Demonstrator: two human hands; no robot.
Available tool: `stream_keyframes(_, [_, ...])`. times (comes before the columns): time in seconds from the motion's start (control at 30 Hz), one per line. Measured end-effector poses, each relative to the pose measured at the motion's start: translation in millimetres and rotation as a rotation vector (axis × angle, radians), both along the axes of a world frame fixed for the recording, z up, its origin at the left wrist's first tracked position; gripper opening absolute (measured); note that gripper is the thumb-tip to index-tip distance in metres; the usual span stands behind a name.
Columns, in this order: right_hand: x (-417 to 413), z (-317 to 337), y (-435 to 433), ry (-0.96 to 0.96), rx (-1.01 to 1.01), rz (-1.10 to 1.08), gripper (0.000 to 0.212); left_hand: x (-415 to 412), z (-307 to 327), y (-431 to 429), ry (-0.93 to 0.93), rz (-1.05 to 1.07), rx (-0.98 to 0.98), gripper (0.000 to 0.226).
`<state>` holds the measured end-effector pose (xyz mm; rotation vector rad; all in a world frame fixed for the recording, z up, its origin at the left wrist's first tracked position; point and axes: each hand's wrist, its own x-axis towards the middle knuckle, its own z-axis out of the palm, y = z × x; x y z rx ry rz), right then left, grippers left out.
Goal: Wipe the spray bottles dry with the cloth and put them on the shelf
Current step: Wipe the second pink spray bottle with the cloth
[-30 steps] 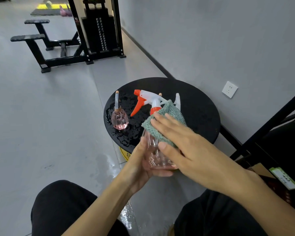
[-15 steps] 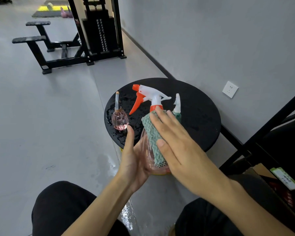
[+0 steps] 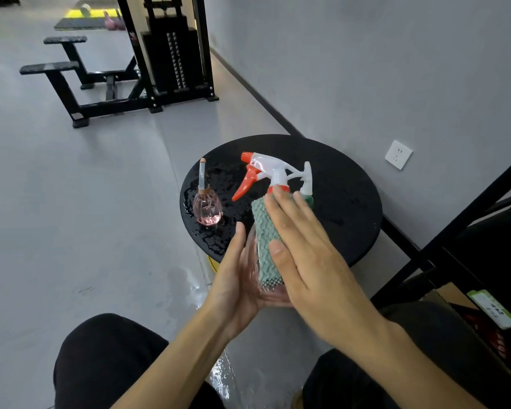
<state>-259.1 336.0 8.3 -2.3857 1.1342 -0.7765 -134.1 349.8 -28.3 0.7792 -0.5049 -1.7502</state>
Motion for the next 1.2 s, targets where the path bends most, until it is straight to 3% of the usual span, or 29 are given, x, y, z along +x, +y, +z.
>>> stream_keyframes(0.13, [1, -16, 27, -0.014, -0.036, 0.012, 0.055, 2, -1, -3, 0.031, 0.088, 0.007, 0.055])
stream_keyframes(0.4, [5, -3, -10, -0.186, 0.051, -0.122, 0.052, -5, -1, 1, -0.05, -0.006, -0.001, 0.044])
stream_keyframes(0.63, [13, -23, 25, -0.011, -0.147, -0.107, 0.055, -1, 5, -4, 0.008, 0.088, -0.021, 0.044])
stream_keyframes(0.9, [12, -6, -4, -0.116, -0.044, -0.113, 0.054, -1, -1, -3, -0.047, 0.048, 0.021, 0.045])
stream_keyframes(1.2, [17, -28, 32, 0.094, -0.196, -0.082, 0.058, 2, -2, -5, -0.062, 0.126, 0.002, 0.047])
